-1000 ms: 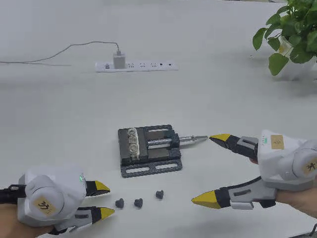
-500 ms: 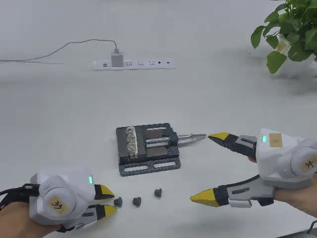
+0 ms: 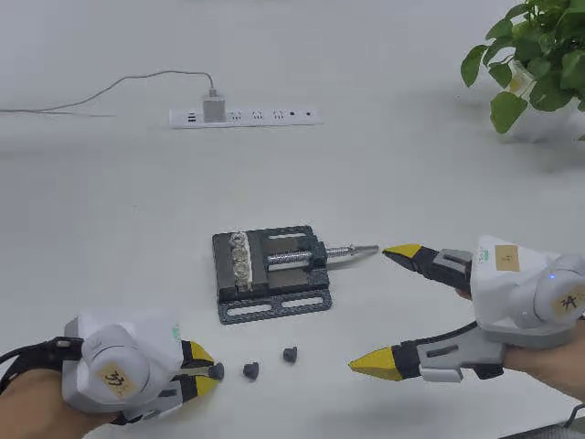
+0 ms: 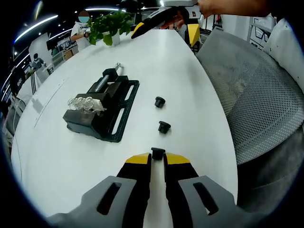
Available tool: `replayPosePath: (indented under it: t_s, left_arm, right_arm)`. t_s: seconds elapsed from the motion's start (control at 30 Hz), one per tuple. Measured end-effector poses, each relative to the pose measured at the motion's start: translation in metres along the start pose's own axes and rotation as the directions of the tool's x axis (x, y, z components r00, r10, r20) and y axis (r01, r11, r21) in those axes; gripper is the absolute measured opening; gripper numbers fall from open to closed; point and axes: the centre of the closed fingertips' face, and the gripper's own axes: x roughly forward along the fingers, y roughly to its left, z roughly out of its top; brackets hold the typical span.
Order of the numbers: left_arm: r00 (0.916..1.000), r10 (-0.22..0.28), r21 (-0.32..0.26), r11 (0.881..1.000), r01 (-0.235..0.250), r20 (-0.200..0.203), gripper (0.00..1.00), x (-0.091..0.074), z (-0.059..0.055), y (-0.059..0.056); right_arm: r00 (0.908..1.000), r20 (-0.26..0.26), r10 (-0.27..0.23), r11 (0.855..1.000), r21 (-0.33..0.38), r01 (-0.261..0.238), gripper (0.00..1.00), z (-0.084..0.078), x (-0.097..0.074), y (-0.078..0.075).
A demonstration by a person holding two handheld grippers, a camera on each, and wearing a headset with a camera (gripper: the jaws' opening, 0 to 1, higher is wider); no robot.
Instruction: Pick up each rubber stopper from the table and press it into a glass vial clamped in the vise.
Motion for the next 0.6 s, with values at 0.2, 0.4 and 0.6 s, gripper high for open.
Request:
replayPosePath:
  t_s: [0.2, 0.4, 0.6]
  left_arm:
    - [1.0, -0.001, 0.013, 1.0, 0.001, -0.005, 0.06, 0.0001, -0.0007, 0.0001]
    - [0.9999, -0.002, 0.024, 1.0, 0.002, -0.013, 0.05, 0.0004, -0.0014, -0.0003]
    - [0.9998, -0.001, 0.032, 0.999, 0.002, -0.019, 0.05, 0.0002, -0.0031, 0.0003]
  right_arm:
    - [1.0, -0.002, -0.001, 1.0, 0.001, 0.001, 0.89, -0.0012, -0.0005, 0.0001]
    - [1.0, -0.001, -0.001, 1.0, 0.002, 0.001, 0.89, -0.001, -0.0007, 0.0003]
    - [1.0, 0.0, 0.001, 1.0, 0.001, -0.001, 0.89, -0.0008, 0.0001, 0.0004]
